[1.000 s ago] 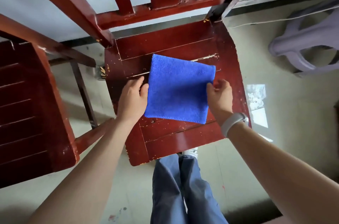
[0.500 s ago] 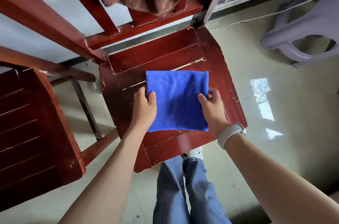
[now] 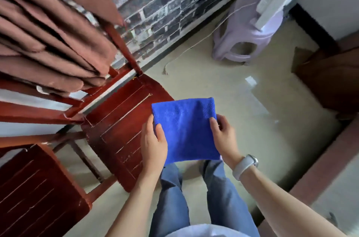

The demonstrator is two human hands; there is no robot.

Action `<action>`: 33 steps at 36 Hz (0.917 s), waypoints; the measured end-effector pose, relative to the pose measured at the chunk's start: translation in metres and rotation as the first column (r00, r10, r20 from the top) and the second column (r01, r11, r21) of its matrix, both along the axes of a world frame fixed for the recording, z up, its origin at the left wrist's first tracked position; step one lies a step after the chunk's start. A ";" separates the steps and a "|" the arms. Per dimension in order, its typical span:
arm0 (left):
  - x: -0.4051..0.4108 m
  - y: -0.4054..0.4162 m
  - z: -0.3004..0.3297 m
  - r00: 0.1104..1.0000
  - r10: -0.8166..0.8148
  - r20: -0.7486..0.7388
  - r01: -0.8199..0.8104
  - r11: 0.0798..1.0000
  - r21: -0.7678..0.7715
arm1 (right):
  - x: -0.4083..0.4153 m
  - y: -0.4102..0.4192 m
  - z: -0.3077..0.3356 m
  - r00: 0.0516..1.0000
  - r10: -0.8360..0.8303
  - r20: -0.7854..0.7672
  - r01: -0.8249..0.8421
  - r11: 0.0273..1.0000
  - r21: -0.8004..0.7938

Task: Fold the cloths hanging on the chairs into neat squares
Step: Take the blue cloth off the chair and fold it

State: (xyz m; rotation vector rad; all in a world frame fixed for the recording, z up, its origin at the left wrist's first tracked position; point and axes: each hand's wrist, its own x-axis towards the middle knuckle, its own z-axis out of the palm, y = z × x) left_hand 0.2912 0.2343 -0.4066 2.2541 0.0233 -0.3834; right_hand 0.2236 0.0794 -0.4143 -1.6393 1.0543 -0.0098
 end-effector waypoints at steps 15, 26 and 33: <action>-0.058 -0.313 0.113 0.927 -0.338 0.163 0.358 0.926 -0.122 | -0.125 -0.268 0.125 0.956 -0.253 0.150 0.285 0.921 -0.265; -0.082 -0.534 0.146 0.753 -0.622 0.216 0.655 0.740 -0.151 | -0.189 -0.442 0.159 0.841 -0.490 0.228 0.540 0.780 -0.316; -0.083 -0.693 0.136 0.691 -0.694 0.203 0.723 0.662 -0.196 | -0.199 -0.580 0.155 0.766 -0.595 0.245 0.642 0.692 -0.330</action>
